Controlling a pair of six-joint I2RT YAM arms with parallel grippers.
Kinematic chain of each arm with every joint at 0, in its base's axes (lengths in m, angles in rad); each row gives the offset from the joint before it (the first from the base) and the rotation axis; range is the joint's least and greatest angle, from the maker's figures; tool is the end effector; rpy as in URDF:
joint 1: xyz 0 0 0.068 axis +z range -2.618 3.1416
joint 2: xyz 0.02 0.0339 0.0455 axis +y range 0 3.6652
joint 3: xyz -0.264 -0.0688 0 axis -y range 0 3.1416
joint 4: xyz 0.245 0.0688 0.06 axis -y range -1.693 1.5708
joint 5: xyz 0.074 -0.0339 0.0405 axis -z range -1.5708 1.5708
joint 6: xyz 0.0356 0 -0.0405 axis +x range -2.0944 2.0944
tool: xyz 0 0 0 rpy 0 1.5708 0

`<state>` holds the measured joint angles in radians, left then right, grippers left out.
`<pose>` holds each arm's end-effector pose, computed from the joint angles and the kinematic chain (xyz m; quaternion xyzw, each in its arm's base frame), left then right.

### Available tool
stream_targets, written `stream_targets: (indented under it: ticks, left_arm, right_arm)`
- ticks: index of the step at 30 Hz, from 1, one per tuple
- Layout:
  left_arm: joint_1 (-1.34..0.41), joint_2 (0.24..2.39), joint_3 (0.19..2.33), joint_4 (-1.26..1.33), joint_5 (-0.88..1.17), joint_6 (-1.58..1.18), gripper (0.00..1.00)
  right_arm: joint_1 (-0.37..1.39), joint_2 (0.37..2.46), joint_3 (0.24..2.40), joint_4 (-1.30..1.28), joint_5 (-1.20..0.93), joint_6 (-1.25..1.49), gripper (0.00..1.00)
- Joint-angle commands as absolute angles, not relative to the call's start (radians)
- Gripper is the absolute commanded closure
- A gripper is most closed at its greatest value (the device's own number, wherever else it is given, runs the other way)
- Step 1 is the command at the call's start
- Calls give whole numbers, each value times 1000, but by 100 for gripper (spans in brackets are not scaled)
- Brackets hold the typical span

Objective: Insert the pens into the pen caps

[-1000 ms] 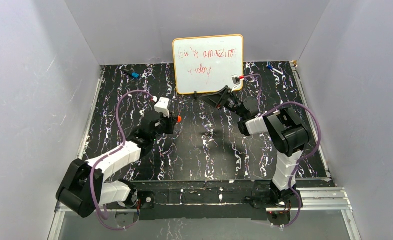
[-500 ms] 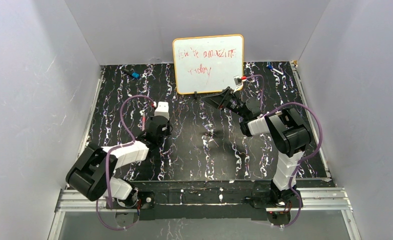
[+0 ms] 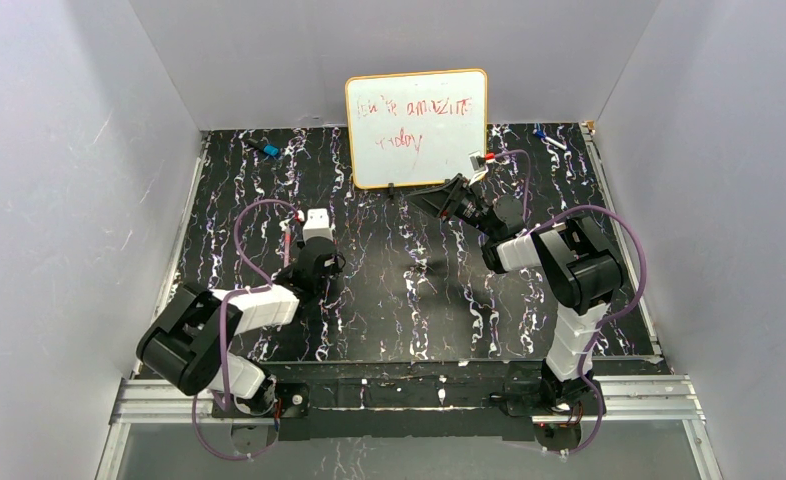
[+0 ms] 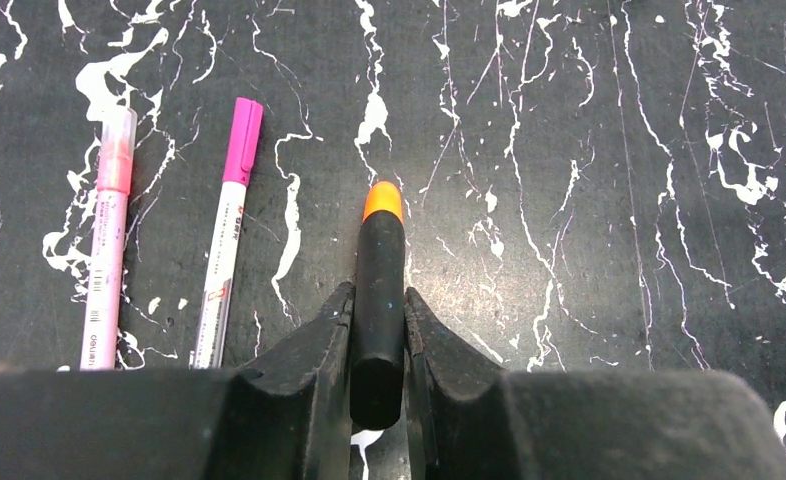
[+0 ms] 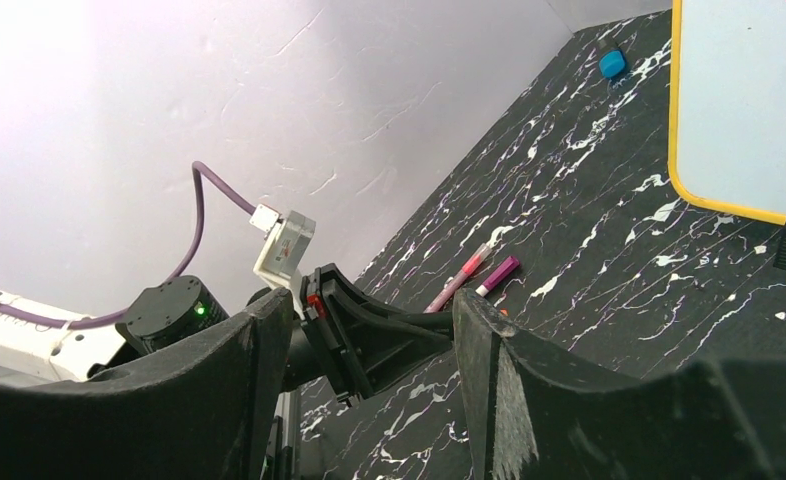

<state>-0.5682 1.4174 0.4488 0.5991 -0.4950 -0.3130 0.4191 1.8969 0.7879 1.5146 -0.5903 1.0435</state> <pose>0.2334 -0.1289 0.1684 -0.0356 0.8109 -0.0509 0.5818 0.3232 0.1657 0.2119 -0.0695 0.5756 0.6527 0.4878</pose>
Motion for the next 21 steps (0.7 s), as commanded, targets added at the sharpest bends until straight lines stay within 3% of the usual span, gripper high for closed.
stream_targets:
  ticks: [1,5,14,21]
  left_arm:
    - [-574,1433,423,576,-520,-373,78]
    - [-574,1450,437,567,-509,-375,63]
    - [-574,1442,484,504,-473,-368,50]
    - [-530,1333,682,327,-374,-233,40]
  right_arm:
    - [413,1856,779,1823,-598,1039,32]
    - [414,1854,777,1823,-598,1040,32]
    - [407,1834,773,1822,-604,1037,32]
    - [384,1809,782,1738,-577,1031,30]
